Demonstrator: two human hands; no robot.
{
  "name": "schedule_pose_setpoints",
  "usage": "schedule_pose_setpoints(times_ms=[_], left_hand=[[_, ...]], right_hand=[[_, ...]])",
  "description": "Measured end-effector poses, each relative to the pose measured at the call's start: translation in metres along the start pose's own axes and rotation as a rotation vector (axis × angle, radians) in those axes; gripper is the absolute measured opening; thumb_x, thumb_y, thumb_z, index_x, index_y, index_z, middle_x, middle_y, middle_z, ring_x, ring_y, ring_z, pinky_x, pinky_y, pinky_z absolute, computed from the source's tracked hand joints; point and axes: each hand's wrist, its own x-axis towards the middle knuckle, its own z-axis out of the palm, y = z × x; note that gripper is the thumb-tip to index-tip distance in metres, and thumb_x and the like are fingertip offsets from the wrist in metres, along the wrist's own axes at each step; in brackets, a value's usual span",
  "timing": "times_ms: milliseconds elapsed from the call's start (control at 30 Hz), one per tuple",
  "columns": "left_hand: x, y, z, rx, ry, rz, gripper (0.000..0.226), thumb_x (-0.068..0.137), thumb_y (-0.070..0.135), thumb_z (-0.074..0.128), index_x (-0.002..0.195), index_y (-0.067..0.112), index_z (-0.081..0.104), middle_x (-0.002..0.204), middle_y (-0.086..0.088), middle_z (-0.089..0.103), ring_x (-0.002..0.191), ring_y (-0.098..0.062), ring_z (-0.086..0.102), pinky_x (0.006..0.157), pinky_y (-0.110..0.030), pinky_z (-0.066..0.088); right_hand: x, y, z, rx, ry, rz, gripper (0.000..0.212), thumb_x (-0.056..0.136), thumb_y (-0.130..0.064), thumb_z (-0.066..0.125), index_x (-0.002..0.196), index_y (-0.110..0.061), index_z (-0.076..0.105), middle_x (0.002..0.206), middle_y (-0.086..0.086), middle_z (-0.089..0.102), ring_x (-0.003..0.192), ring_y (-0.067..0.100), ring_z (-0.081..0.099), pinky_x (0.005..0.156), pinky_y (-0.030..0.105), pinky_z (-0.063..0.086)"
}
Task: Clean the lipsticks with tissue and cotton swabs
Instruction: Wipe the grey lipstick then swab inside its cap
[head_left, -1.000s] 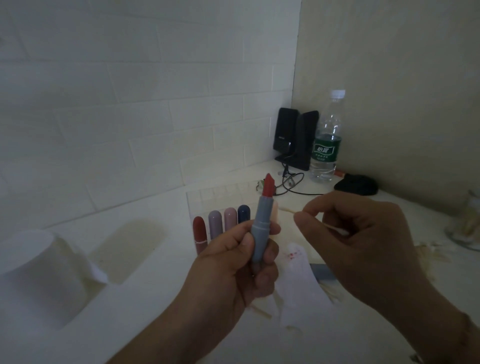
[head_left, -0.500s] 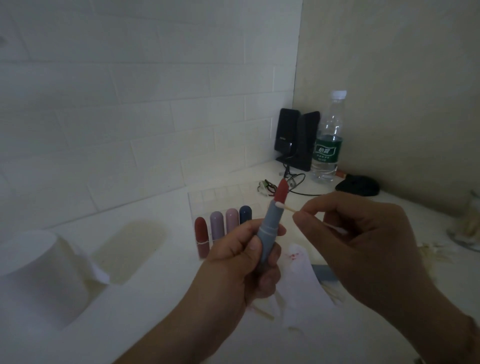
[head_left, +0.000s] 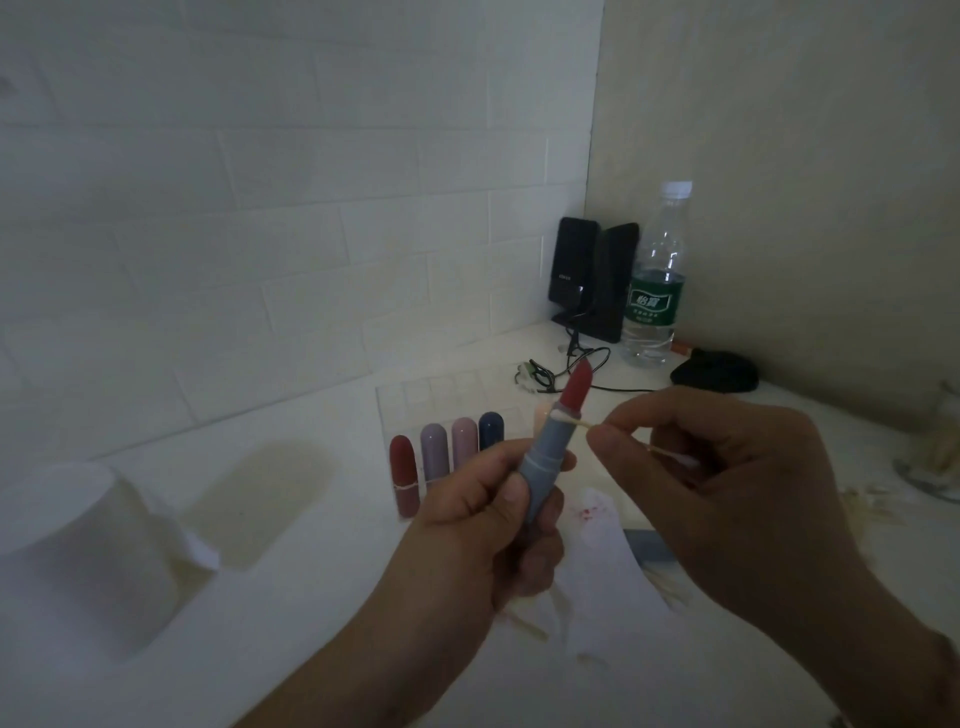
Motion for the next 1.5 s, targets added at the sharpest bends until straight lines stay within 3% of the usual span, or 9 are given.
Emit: schedule_pose_setpoints(times_ms=[233, 400, 567, 833, 933, 1100, 1267, 1333, 1500], left_hand=[[0.0, 0.001, 0.0, 0.007, 0.024, 0.011, 0.035, 0.075, 0.019, 0.049, 0.102, 0.005, 0.066, 0.071, -0.01, 0.05, 0.053, -0.018, 0.039, 0.052, -0.027, 0.028], [-0.001, -0.001, 0.0, 0.034, -0.006, 0.028, 0.016, 0.085, 0.016, 0.061, 0.096, 0.007, 0.07, 0.071, -0.01, 0.048, 0.053, -0.018, 0.038, 0.051, -0.026, 0.028], [-0.001, -0.001, -0.003, 0.017, 0.002, 0.02, 0.033, 0.077, 0.018, 0.049, 0.1, 0.006, 0.068, 0.07, -0.01, 0.05, 0.053, -0.017, 0.04, 0.051, -0.027, 0.03], [0.002, -0.003, -0.005, -0.02, -0.032, 0.013, 0.019, 0.084, 0.012, 0.057, 0.095, 0.006, 0.07, 0.07, -0.009, 0.051, 0.052, -0.017, 0.039, 0.049, -0.025, 0.031], [0.002, -0.002, -0.009, -0.16, -0.088, -0.03, 0.02, 0.086, 0.009, 0.054, 0.094, 0.006, 0.072, 0.072, -0.011, 0.05, 0.052, -0.018, 0.039, 0.05, -0.026, 0.031], [0.003, 0.004, -0.014, -0.585, -0.236, -0.262, 0.029, 0.094, 0.016, 0.043, 0.107, -0.001, 0.062, 0.077, -0.011, 0.047, 0.057, -0.018, 0.043, 0.055, -0.029, 0.035], [0.002, 0.005, -0.014, -0.635, -0.302, -0.299, 0.029, 0.095, 0.026, 0.043, 0.106, 0.005, 0.058, 0.076, -0.008, 0.043, 0.058, -0.017, 0.039, 0.058, -0.028, 0.03], [0.001, 0.005, -0.013, -0.639, -0.294, -0.315, 0.017, 0.093, 0.022, 0.049, 0.104, 0.009, 0.048, 0.073, -0.008, 0.043, 0.056, -0.016, 0.04, 0.056, -0.027, 0.032], [0.001, 0.001, -0.014, -0.592, -0.349, -0.329, 0.02, 0.096, 0.018, 0.048, 0.111, 0.012, 0.036, 0.074, -0.006, 0.048, 0.058, -0.014, 0.043, 0.057, -0.025, 0.031]], right_hand=[[-0.001, 0.001, -0.002, -0.003, 0.024, 0.005, 0.011, 0.081, -0.037, 0.061, 0.073, -0.029, 0.059, 0.044, -0.017, 0.039, 0.044, 0.003, 0.04, 0.045, 0.001, 0.03], [0.0, 0.0, -0.001, -0.002, 0.028, 0.009, 0.008, 0.081, -0.038, 0.06, 0.075, -0.033, 0.057, 0.046, -0.021, 0.037, 0.046, 0.0, 0.041, 0.046, -0.001, 0.028], [0.001, 0.001, -0.004, 0.016, 0.034, 0.021, 0.013, 0.08, -0.038, 0.057, 0.071, -0.028, 0.059, 0.046, -0.023, 0.036, 0.044, 0.0, 0.04, 0.045, 0.0, 0.028], [0.0, 0.001, -0.002, 0.006, 0.022, 0.01, 0.011, 0.079, -0.037, 0.063, 0.073, -0.03, 0.058, 0.047, -0.026, 0.033, 0.043, -0.001, 0.039, 0.045, 0.0, 0.028], [0.0, 0.004, -0.001, -0.008, 0.045, 0.032, 0.012, 0.076, -0.029, 0.069, 0.068, -0.027, 0.059, 0.043, -0.025, 0.031, 0.042, -0.001, 0.039, 0.044, -0.002, 0.026], [-0.001, 0.001, 0.0, 0.034, -0.011, -0.024, 0.011, 0.082, -0.033, 0.061, 0.074, -0.026, 0.06, 0.048, -0.028, 0.032, 0.041, -0.003, 0.038, 0.045, -0.002, 0.026], [-0.004, 0.001, 0.007, 0.054, -0.098, -0.041, 0.012, 0.086, -0.037, 0.056, 0.079, -0.028, 0.062, 0.047, -0.012, 0.042, 0.041, 0.001, 0.04, 0.046, 0.001, 0.028], [-0.004, 0.002, 0.007, 0.053, -0.096, -0.039, 0.013, 0.085, -0.037, 0.057, 0.079, -0.027, 0.063, 0.047, -0.012, 0.042, 0.042, 0.001, 0.039, 0.047, 0.001, 0.028], [-0.003, 0.003, 0.007, 0.045, -0.087, -0.037, 0.012, 0.085, -0.036, 0.056, 0.081, -0.027, 0.063, 0.047, -0.02, 0.037, 0.042, 0.0, 0.039, 0.047, 0.0, 0.028]])
